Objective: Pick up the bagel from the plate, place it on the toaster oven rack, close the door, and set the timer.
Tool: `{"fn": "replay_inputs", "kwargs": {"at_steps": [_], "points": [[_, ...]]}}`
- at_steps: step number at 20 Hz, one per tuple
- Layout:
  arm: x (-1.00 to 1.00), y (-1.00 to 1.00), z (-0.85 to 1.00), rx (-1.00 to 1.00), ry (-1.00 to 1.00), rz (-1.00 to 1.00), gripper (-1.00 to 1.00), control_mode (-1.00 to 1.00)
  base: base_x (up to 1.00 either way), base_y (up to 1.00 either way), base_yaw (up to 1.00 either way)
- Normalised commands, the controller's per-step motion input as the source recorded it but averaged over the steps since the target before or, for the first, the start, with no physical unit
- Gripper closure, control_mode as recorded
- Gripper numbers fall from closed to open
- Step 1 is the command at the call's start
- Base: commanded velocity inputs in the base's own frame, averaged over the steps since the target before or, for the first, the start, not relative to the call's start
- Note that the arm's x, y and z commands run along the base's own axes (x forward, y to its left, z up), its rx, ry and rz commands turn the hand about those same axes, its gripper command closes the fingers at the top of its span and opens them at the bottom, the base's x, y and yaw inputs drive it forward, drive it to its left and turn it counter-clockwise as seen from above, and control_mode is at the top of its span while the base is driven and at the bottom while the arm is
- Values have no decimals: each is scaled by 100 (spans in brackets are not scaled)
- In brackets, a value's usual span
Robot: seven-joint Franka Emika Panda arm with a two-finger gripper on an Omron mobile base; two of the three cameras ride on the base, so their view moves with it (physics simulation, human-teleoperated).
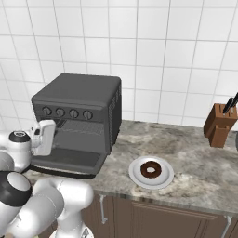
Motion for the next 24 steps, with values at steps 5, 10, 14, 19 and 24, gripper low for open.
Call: {"fn": "replay_inputs", "kwargs": {"at_steps": [5,10,14,19,24], "points": [[1,0,-5,-8,2,12,-100,-100,0,0,0],[4,0,0,-14,19,15,-100,-100,0,0,0],[0,0,6,-17,31,13,-100,-100,0,0,0],[0,0,5,-22,34,8,-100,-100,0,0,0],[0,0,0,-29,26,7,-100,-100,0,0,0]]}}
